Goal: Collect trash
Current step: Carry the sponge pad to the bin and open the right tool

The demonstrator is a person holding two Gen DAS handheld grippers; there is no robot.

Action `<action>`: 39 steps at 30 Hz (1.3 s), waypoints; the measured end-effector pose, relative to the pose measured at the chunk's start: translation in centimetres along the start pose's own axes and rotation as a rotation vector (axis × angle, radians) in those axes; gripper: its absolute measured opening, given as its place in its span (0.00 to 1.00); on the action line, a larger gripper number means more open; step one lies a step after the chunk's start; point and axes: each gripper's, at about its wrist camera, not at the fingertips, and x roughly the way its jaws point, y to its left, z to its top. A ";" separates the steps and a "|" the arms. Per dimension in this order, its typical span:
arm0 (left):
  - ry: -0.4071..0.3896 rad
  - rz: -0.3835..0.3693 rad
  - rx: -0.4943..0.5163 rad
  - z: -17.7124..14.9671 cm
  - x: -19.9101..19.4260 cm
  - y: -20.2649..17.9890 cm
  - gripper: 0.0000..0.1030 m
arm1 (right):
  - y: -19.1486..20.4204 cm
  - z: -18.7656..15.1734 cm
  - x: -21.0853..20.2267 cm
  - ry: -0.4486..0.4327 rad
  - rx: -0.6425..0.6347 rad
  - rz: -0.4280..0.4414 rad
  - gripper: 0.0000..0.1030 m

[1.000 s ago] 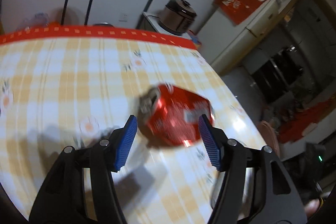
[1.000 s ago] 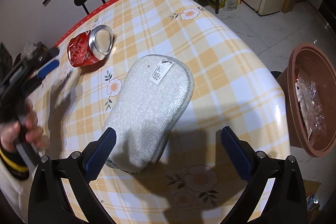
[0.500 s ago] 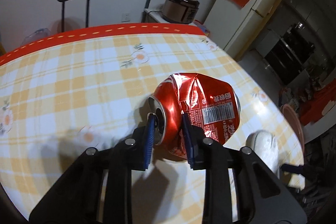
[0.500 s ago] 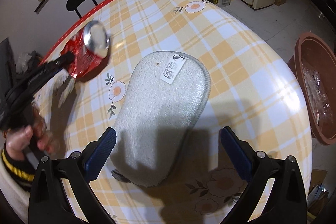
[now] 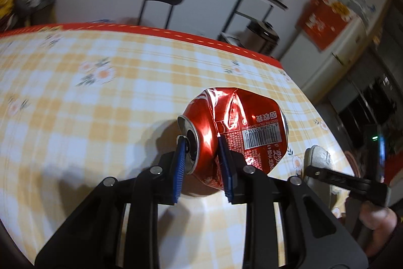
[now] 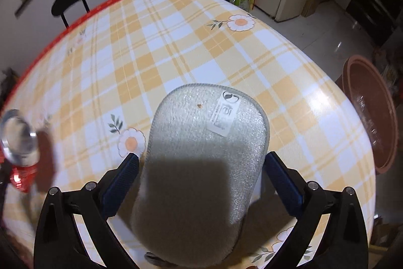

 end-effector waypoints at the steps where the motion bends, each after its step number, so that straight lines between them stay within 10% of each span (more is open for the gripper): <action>1: -0.006 0.000 -0.018 -0.4 -0.7 0.4 0.28 | 0.2 -0.2 0.0 -0.012 -0.023 -0.012 0.96; 20: 0.001 0.051 -0.150 -7.4 -9.1 1.2 0.28 | -3.1 -3.6 -3.4 -0.057 -0.168 0.276 0.92; 39: -0.068 -0.003 -0.063 -8.9 -13.6 -14.9 0.28 | -23.3 -3.8 -10.5 -0.271 -0.084 0.375 0.83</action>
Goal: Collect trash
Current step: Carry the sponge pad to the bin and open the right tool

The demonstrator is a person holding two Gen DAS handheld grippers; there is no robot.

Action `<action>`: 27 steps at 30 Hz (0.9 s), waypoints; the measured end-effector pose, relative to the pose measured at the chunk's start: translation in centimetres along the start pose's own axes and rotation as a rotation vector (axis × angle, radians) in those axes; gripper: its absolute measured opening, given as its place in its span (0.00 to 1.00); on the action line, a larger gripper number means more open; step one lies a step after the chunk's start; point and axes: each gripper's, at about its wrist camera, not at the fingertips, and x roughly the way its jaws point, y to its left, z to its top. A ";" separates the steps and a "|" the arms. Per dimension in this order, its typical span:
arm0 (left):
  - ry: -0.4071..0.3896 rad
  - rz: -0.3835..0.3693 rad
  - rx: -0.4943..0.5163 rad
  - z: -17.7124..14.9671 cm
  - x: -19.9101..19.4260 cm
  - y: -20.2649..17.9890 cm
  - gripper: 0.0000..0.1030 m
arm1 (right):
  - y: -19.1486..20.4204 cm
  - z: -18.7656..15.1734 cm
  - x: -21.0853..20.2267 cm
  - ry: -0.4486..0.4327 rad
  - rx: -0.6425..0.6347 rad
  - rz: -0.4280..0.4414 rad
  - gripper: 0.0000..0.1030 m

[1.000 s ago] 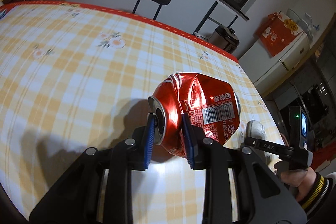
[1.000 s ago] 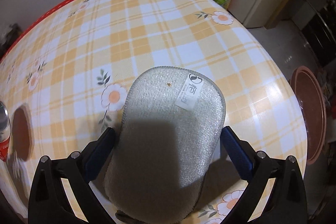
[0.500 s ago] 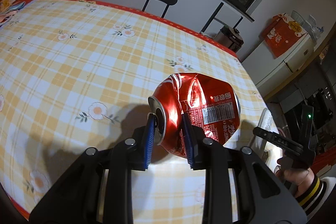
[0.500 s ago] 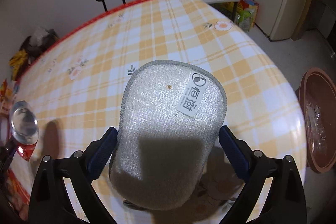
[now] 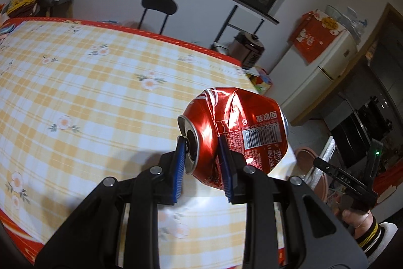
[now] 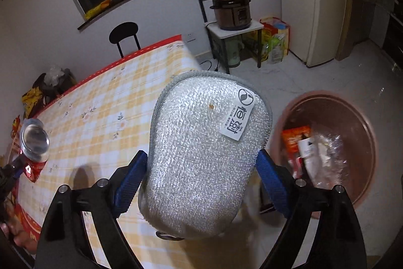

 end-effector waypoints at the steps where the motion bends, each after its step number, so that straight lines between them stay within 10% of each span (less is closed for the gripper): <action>1: -0.004 -0.003 0.007 -0.2 -0.1 -0.8 0.28 | -0.9 0.1 -0.2 0.003 0.014 0.010 0.83; 27: -0.051 -0.025 0.091 -1.9 -2.2 -10.3 0.28 | -19.1 4.5 -5.1 -0.074 0.266 -0.124 0.95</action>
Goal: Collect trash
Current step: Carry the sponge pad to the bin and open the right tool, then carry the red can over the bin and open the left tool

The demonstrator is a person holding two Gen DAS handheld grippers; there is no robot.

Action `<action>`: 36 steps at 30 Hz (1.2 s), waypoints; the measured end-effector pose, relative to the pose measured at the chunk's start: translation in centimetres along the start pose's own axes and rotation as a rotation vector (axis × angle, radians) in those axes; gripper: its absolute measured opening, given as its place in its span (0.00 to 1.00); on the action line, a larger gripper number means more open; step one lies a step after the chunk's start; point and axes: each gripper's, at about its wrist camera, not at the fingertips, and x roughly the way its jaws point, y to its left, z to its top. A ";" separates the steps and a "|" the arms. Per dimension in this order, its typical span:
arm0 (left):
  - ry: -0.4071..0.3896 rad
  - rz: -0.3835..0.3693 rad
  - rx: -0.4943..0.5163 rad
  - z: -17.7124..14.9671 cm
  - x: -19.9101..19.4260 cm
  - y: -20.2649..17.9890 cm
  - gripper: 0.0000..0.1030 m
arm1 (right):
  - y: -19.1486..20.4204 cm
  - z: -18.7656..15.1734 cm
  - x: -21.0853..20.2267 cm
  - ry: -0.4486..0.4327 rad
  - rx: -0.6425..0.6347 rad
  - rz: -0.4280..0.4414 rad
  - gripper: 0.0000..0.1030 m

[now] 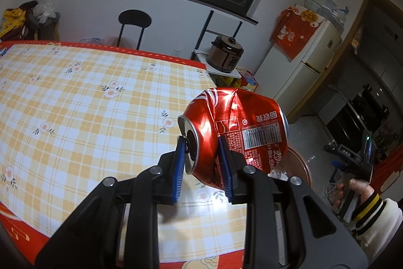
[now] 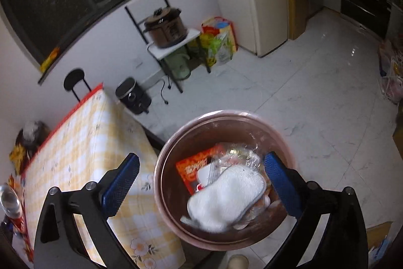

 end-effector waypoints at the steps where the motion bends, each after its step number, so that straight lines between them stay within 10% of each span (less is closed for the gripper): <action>1: 0.000 -0.004 0.008 0.1 0.1 -0.4 0.28 | -0.4 0.1 -0.7 -0.015 0.009 0.007 0.95; 32: 0.258 -0.303 0.370 -1.6 18.5 -27.3 0.29 | -13.7 -6.0 -15.8 -0.136 0.158 -0.147 0.95; 36: 0.269 -0.360 0.375 -1.9 21.1 -29.4 0.81 | -14.7 -7.0 -15.8 -0.122 0.173 -0.163 0.95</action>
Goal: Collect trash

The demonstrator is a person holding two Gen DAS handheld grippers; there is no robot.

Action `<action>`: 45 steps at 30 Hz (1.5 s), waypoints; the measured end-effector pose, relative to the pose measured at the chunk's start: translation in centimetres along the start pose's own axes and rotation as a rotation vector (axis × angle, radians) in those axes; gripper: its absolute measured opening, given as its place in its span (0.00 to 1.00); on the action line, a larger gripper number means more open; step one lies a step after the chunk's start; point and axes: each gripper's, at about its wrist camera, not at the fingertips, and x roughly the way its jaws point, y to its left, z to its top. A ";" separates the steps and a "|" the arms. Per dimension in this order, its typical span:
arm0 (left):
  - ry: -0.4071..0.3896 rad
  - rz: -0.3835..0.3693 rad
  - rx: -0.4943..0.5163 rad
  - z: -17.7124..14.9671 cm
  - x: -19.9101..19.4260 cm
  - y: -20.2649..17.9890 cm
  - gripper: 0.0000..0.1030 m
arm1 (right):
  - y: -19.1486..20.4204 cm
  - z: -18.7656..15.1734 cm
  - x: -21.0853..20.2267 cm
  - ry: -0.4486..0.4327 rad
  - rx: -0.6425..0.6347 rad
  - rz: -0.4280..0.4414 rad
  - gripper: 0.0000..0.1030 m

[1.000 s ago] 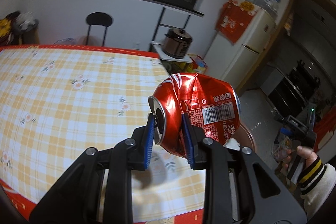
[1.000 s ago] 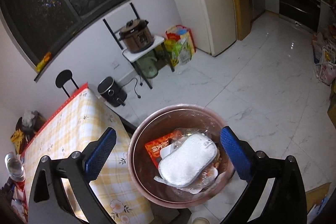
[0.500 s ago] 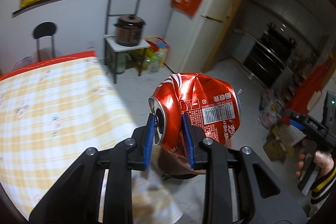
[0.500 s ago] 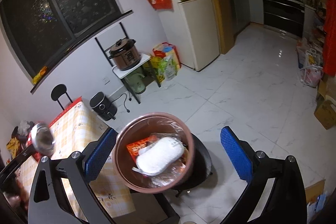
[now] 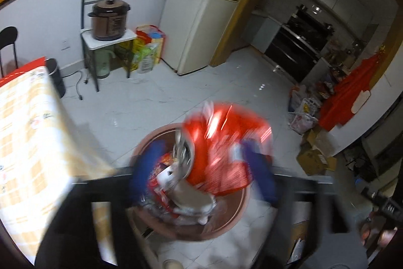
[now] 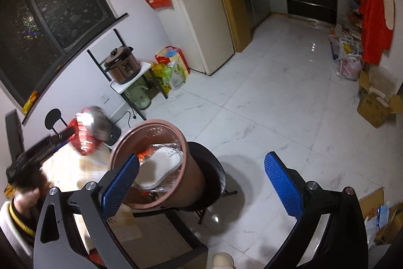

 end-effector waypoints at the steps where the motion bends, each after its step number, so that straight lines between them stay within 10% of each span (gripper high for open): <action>1: -0.004 0.002 0.006 0.1 0.4 -0.1 0.81 | -0.1 -0.1 0.1 0.004 0.000 -0.002 0.95; 11: -0.042 0.012 0.090 0.3 -4.8 0.3 0.83 | 2.5 -0.1 -1.0 -0.025 -0.029 0.007 0.95; 33: -0.322 0.104 0.249 -5.5 -37.0 8.7 0.94 | 26.3 -8.4 -19.0 -0.258 -0.276 0.048 0.95; 45: -0.372 0.155 0.290 -9.7 -45.6 12.2 0.94 | 31.5 -13.3 -23.6 -0.302 -0.329 0.016 0.95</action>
